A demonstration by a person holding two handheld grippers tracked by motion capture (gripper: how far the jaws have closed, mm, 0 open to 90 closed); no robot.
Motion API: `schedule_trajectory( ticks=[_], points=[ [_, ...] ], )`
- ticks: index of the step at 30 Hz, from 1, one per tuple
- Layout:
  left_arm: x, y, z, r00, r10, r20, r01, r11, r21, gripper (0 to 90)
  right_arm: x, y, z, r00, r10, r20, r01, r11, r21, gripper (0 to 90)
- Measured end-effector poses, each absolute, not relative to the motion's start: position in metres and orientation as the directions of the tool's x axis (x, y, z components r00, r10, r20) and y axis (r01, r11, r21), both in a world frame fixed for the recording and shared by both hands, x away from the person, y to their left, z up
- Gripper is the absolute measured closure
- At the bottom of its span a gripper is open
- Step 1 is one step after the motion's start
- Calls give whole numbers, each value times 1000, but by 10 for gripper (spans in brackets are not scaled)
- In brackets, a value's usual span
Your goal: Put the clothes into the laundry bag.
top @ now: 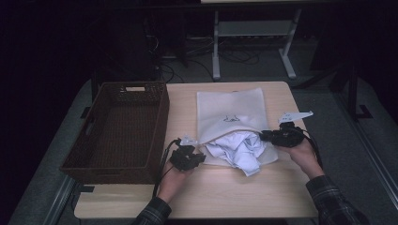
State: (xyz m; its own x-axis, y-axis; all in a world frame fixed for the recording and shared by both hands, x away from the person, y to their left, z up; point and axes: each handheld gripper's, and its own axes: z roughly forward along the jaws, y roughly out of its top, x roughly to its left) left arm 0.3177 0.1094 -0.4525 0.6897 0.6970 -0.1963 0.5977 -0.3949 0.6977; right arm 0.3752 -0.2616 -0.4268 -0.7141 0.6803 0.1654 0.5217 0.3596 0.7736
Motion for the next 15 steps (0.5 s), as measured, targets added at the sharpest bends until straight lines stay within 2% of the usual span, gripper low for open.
schedule_trajectory(
  ticks=[5, 9, 15],
  points=[
    [310, 112, -452, 702, 684, -196, 588, -402, 702, 854, 360, -257, -413, -719, 673, 173, 529, 369, 764, 573],
    [310, 111, -453, 707, 676, -205, 586, -400, 704, 853, 342, -247, -398, -749, 636, 183, 503, 367, 783, 546],
    [311, 112, -451, 715, 667, -209, 583, -404, 705, 853, 327, -209, -392, -820, 540, 191, 461, 423, 780, 521]
  ],
)
